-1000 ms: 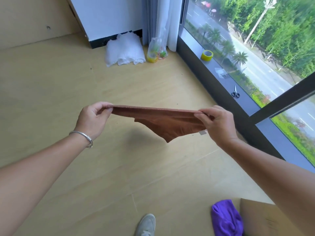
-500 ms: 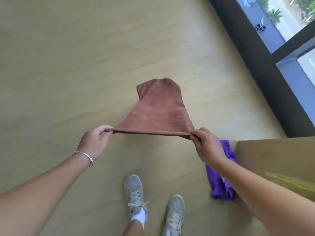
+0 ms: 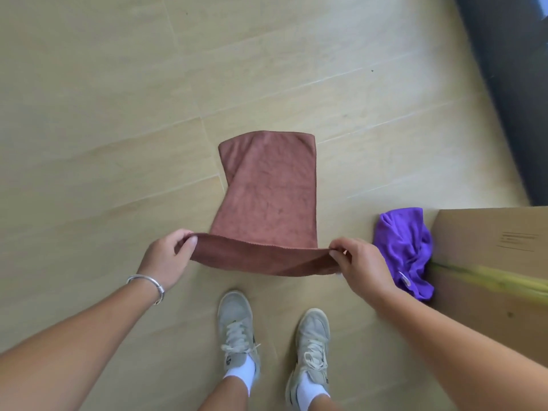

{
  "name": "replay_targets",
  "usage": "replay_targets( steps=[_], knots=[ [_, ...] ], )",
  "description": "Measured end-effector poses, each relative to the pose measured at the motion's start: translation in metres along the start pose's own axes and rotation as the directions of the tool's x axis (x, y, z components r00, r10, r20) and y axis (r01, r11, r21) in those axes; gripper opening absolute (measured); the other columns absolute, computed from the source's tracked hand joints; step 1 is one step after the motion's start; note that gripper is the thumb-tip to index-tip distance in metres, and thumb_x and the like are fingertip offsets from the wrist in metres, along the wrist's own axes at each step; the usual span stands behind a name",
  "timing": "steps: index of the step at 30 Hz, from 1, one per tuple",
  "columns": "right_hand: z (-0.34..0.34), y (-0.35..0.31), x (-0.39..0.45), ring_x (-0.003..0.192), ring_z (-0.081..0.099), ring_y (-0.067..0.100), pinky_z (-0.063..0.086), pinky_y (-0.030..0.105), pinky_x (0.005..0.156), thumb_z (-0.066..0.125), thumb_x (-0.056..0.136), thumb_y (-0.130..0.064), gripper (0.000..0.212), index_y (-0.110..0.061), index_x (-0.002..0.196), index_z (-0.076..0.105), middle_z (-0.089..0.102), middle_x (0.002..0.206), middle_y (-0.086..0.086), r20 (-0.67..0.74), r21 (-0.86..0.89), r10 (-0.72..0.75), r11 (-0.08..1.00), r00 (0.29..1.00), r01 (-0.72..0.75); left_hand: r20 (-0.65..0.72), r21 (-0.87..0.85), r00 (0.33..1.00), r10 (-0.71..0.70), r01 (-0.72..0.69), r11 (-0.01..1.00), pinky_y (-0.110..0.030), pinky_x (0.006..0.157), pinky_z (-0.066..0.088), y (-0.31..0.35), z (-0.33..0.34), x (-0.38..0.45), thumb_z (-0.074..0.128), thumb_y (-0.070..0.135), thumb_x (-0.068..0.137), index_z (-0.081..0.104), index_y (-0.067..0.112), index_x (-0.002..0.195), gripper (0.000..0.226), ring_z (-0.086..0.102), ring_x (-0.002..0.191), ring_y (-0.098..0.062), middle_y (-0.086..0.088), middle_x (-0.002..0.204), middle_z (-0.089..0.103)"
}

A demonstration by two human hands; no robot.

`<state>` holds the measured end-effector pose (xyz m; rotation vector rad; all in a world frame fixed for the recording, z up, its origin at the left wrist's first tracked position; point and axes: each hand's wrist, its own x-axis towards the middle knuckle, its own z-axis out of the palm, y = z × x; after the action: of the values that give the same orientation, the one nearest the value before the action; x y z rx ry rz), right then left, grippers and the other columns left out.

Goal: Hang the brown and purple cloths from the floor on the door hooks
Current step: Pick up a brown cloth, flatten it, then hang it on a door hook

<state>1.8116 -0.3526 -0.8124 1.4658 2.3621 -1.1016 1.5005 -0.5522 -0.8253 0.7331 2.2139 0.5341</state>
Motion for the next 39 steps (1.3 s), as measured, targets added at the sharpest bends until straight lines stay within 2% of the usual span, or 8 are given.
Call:
replay_targets(
  steps=[5,14,18,23,27,31,36,39],
  knots=[
    [0.019,0.002,0.094,0.07,0.055,0.014,0.039,0.027,0.065,0.064,0.089,-0.02,0.008,-0.024,0.092,0.07,0.067,0.087,-0.005,-0.109,0.02,-0.037,0.999,0.993,0.039,-0.067,-0.074,0.997,-0.029,0.024,0.997,-0.032,0.068,0.043,-0.007,0.021,0.088,0.052,0.032,0.09,0.062,0.028,0.087,0.01,0.061,0.078,-0.028,-0.006,0.081,0.068],
    [0.037,0.023,0.286,0.077,0.059,0.011,0.041,0.023,0.069,0.066,0.087,-0.024,0.01,-0.025,0.092,0.075,0.07,0.089,-0.005,-0.312,0.018,-0.115,0.992,0.943,0.127,-0.247,-0.142,0.969,0.027,-0.064,0.988,-0.043,0.075,0.05,-0.013,0.058,0.27,0.051,0.029,0.094,0.066,0.018,0.09,0.02,0.061,0.077,-0.032,-0.018,0.088,0.069],
    [0.048,0.039,0.35,0.08,0.062,0.014,0.047,0.027,0.073,0.066,0.086,-0.024,0.01,-0.024,0.091,0.075,0.072,0.087,-0.004,-0.337,-0.048,-0.157,0.988,0.928,0.15,-0.227,-0.056,0.974,0.015,-0.029,0.998,-0.037,0.075,0.049,-0.017,0.081,0.337,0.053,0.028,0.094,0.068,0.014,0.093,0.021,0.064,0.081,-0.033,-0.012,0.086,0.069],
    [0.069,0.057,0.394,0.087,0.061,0.021,0.044,0.03,0.068,0.063,0.087,-0.027,0.012,-0.027,0.091,0.074,0.07,0.09,-0.003,-0.392,-0.194,-0.219,0.969,0.893,0.152,-0.258,0.109,0.961,0.096,-0.069,0.992,-0.026,0.053,0.034,-0.022,0.098,0.375,0.053,0.027,0.093,0.062,0.017,0.078,0.02,0.055,0.07,-0.028,-0.002,0.068,0.06],
    [0.077,0.056,0.394,0.096,0.053,0.026,0.043,0.036,0.078,0.059,0.09,-0.027,0.016,-0.027,0.101,0.07,0.068,0.1,0.0,-0.491,-0.255,-0.224,0.961,0.842,0.107,-0.118,-0.051,0.992,0.048,-0.054,0.997,-0.034,0.08,0.052,-0.027,0.093,0.374,0.062,0.025,0.09,0.064,0.015,0.108,0.02,0.063,0.083,-0.026,-0.002,0.097,0.066],
    [0.088,0.055,0.367,0.113,0.047,0.028,0.04,0.041,0.096,0.06,0.088,-0.031,0.04,-0.024,0.127,0.053,0.053,0.126,0.006,-0.386,-0.382,-0.272,0.917,0.882,0.116,0.061,-0.191,0.998,0.0,0.011,0.982,-0.028,0.067,0.056,-0.027,0.1,0.356,0.069,0.011,0.084,0.063,0.023,0.103,0.024,0.064,0.077,-0.017,0.001,0.112,0.061],
    [0.108,0.068,0.329,0.12,0.048,0.027,0.041,0.039,0.097,0.057,0.088,-0.037,0.036,-0.021,0.121,0.058,0.054,0.126,0.003,-0.048,-0.582,-0.545,0.696,0.837,0.42,0.017,-0.217,1.0,0.011,-0.007,0.976,-0.016,0.048,0.047,-0.013,0.103,0.359,0.068,0.011,0.084,0.063,0.022,0.111,0.029,0.058,0.064,-0.007,0.009,0.096,0.063],
    [0.12,0.078,0.322,0.131,0.039,0.023,0.037,0.037,0.104,0.053,0.088,-0.05,0.044,-0.026,0.125,0.053,0.048,0.135,0.0,0.055,-0.595,-0.528,0.664,0.847,0.453,-0.038,-0.294,0.998,-0.048,0.035,0.955,-0.019,0.049,0.044,-0.004,0.107,0.37,0.07,0.017,0.084,0.06,0.03,0.109,0.03,0.056,0.065,-0.006,0.01,0.094,0.061]
  ],
)
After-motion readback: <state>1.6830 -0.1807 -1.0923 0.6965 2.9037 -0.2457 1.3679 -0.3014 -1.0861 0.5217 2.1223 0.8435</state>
